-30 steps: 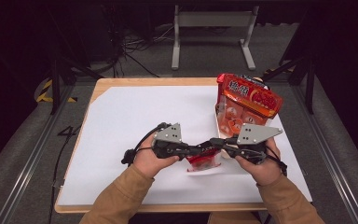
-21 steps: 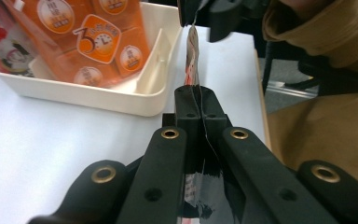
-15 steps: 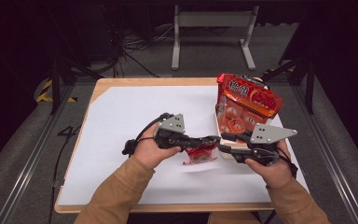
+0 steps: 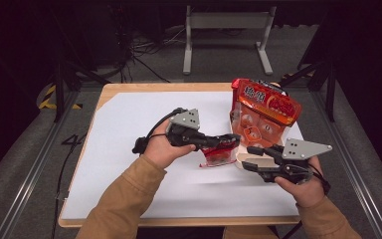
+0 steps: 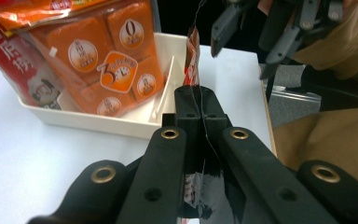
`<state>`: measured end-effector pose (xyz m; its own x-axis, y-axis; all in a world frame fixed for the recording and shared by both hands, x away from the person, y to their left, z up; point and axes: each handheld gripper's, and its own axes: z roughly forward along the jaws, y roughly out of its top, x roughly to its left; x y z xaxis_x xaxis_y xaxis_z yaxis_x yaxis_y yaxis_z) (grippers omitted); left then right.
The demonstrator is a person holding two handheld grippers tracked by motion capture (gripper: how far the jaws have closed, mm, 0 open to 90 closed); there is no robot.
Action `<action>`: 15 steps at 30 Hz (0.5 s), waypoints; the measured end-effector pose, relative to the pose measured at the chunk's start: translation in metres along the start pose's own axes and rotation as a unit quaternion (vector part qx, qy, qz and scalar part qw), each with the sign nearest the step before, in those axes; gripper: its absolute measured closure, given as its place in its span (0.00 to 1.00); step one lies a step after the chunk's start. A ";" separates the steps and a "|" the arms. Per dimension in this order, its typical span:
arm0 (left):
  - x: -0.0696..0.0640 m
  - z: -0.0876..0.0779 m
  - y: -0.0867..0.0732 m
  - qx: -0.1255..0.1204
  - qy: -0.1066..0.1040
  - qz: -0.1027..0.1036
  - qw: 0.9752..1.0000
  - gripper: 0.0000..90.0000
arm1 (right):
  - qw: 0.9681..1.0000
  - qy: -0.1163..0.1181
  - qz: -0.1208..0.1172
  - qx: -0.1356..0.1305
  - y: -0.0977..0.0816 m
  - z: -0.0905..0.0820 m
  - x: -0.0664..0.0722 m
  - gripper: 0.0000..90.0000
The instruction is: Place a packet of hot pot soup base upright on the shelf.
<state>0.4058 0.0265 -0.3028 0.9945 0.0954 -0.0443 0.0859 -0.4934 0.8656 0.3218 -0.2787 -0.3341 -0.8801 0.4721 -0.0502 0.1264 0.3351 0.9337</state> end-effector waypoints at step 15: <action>0.013 0.005 0.024 -0.020 -0.003 0.008 1.000 1.00 | 1.000 -0.003 0.010 -0.017 -0.018 -0.014 0.002 0.48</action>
<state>0.4213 0.0111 -0.2848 0.9960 0.0833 -0.0331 0.0679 -0.4604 0.8851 0.3111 -0.2954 -0.3461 -0.8748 0.4833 -0.0331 0.1290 0.2982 0.9457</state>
